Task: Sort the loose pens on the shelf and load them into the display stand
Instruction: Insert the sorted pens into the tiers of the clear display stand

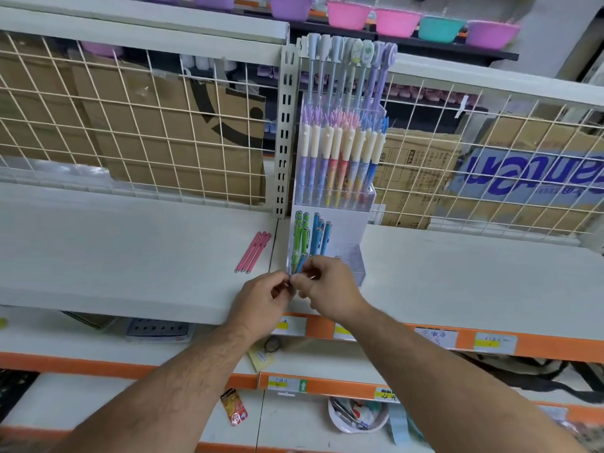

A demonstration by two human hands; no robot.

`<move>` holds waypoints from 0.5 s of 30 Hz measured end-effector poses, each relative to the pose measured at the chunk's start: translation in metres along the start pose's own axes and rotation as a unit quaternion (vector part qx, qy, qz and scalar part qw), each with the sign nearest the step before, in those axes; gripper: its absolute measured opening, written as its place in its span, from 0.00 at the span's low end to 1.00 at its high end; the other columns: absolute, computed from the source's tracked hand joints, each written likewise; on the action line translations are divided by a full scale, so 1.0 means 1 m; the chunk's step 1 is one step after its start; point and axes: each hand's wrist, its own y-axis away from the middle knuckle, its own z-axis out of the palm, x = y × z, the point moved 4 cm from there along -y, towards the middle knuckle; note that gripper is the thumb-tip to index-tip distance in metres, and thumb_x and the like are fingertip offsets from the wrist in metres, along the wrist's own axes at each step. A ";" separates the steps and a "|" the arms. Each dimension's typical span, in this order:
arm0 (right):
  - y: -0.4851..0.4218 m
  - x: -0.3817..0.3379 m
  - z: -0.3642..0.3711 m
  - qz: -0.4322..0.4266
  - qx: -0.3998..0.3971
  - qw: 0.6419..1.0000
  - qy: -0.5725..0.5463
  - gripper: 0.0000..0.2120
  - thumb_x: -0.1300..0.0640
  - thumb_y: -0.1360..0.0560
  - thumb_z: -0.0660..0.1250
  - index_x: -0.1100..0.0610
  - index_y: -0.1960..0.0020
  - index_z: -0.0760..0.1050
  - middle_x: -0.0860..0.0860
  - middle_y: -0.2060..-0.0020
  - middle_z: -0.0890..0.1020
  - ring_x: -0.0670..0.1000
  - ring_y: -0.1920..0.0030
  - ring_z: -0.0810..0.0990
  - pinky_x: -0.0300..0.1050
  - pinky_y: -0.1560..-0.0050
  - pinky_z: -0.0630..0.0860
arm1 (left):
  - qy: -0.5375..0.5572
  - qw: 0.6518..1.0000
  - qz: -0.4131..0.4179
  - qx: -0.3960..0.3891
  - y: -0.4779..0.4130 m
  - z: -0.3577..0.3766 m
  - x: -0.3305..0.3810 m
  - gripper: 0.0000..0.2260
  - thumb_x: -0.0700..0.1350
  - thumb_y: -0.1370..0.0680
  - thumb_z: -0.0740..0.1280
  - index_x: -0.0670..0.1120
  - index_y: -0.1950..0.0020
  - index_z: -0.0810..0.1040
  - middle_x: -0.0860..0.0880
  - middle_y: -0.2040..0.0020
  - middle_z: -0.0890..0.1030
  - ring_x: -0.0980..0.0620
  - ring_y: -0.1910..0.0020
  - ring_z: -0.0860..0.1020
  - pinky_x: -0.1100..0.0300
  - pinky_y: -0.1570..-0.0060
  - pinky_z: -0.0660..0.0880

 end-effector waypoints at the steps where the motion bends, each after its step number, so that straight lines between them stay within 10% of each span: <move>1: 0.000 -0.001 0.002 -0.003 0.005 1.000 0.002 0.06 0.56 0.25 0.72 0.54 0.59 0.78 0.52 0.65 0.83 0.55 0.61 0.84 0.56 0.60 0.82 | 0.003 1.000 0.004 -0.002 0.000 0.000 0.001 0.08 0.48 0.21 0.67 0.61 0.56 0.78 0.57 0.60 0.81 0.55 0.61 0.79 0.49 0.59 0.80; 15: -0.003 -0.020 -0.079 0.007 0.176 0.984 0.007 0.08 0.55 0.24 0.72 0.53 0.61 0.77 0.51 0.68 0.83 0.53 0.63 0.85 0.51 0.59 0.82 | -0.187 0.982 0.021 -0.032 -0.006 -0.021 -0.026 0.08 0.56 0.26 0.69 0.54 0.53 0.78 0.57 0.53 0.74 0.56 0.51 0.74 0.56 0.49 0.75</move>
